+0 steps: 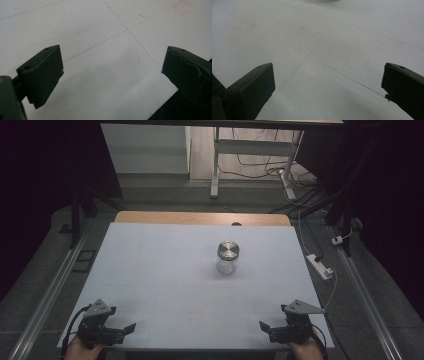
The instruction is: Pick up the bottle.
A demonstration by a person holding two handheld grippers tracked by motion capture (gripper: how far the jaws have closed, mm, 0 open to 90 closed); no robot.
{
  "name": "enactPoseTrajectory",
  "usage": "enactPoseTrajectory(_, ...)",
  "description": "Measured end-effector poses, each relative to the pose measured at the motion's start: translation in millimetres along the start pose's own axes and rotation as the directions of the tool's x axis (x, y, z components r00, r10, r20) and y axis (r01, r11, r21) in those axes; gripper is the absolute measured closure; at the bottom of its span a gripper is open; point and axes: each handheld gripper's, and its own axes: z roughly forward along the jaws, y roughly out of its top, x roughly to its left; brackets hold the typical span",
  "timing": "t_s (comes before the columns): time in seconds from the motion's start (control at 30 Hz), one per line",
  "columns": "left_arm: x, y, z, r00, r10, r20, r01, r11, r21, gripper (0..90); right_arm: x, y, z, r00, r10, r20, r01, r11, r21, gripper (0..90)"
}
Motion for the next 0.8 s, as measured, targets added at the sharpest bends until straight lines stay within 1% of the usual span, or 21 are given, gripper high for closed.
enactPoseTrajectory(0.2, 1.2, 0.1, 0.2, 0.9999, -0.003, 0.012, 0.003, 1.0, 0.0, 3.8, 2.1, 3.4, 1.2, 0.9996, -0.017, -0.023, 0.017, 1.0, -0.009, 0.0)
enactPoseTrajectory(0.37, 2.1, 1.1, 1.3, 0.9998, -0.005, 0.02, 0.005, 1.0, 0.005, 2.9, 3.0, 8.3, 1.8, 0.9988, -0.045, -0.019, 0.044, 0.999, -0.024, 0.0)
enactPoseTrajectory(0.53, 2.7, 0.6, 0.5, 0.9995, -0.013, 0.027, 0.013, 0.9999, -0.001, 1.6, 3.4, 11.9, 2.3, 0.9982, -0.056, -0.022, 0.055, 0.998, -0.04, 0.0)
enactPoseTrajectory(0.63, 1.8, 0.5, 0.1, 0.9998, -0.006, 0.018, 0.007, 1.0, -0.003, 0.2, 4.2, 14.5, 2.9, 0.9977, -0.06, -0.032, 0.059, 0.997, -0.054, 0.0)
enactPoseTrajectory(0.7, 1.3, 0.3, -1.0, 0.9999, 0.001, 0.01, -0.001, 0.9999, -0.013, 0.0, 4.1, 16.9, 3.7, 0.9972, -0.065, -0.037, 0.063, 0.996, -0.061, 0.0)
enactPoseTrajectory(0.73, 1.0, 0.1, -1.6, 1.0, 0.008, -0.001, -0.008, 0.9996, -0.026, 0.0, 3.7, 18.2, 4.5, 0.9967, -0.069, -0.042, 0.066, 0.996, -0.062, 0.0)
enactPoseTrajectory(0.8, 1.2, -0.2, -3.0, 0.9994, 0.023, -0.025, -0.024, 0.9991, -0.035, 0.0, 3.1, 20.5, 6.3, 0.9964, -0.068, -0.051, 0.064, 0.996, -0.066, 0.0)
